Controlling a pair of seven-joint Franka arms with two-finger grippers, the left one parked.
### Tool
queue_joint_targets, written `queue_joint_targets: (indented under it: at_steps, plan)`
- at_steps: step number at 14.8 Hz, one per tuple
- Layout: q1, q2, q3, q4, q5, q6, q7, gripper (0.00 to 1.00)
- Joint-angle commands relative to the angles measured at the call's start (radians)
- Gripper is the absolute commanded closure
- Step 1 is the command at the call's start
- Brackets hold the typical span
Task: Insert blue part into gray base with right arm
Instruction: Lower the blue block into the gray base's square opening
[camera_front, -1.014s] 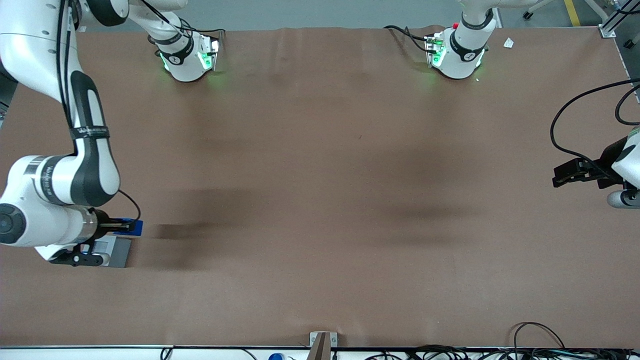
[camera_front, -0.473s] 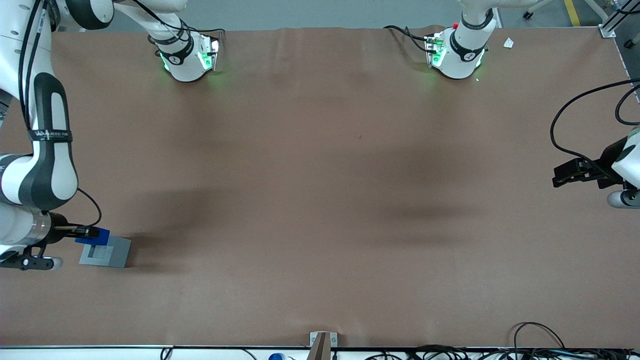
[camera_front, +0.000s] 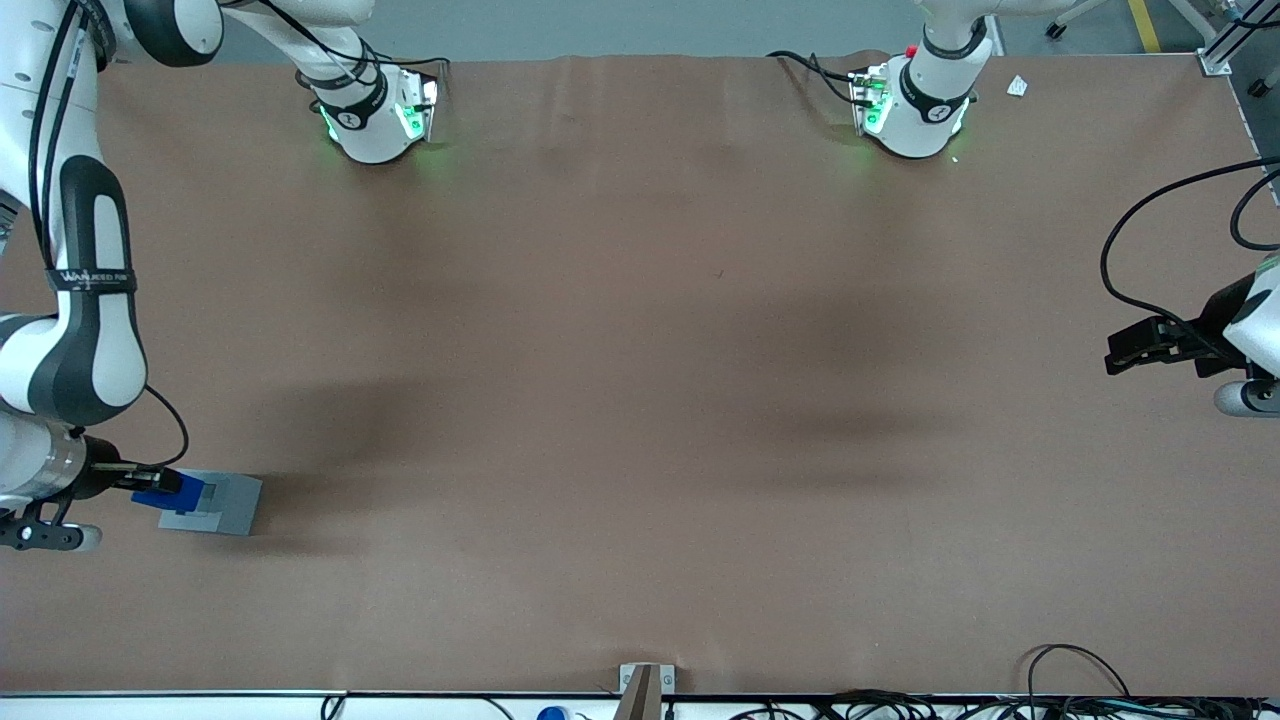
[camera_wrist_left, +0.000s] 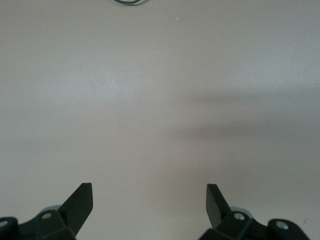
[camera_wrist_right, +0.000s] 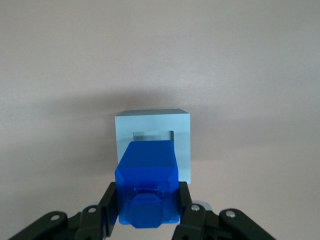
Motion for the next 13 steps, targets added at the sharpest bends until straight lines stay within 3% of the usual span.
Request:
queue_joint_targets:
  at_steps: [1, 9, 13]
  plan:
    - [-0.023, 0.016, 0.017, 0.01, 0.015, 0.01, -0.007, 1.0]
    - [-0.03, 0.028, 0.019, 0.004, 0.067, 0.011, -0.018, 1.0]
    - [-0.032, 0.037, 0.017, 0.004, 0.052, 0.01, -0.032, 1.0]
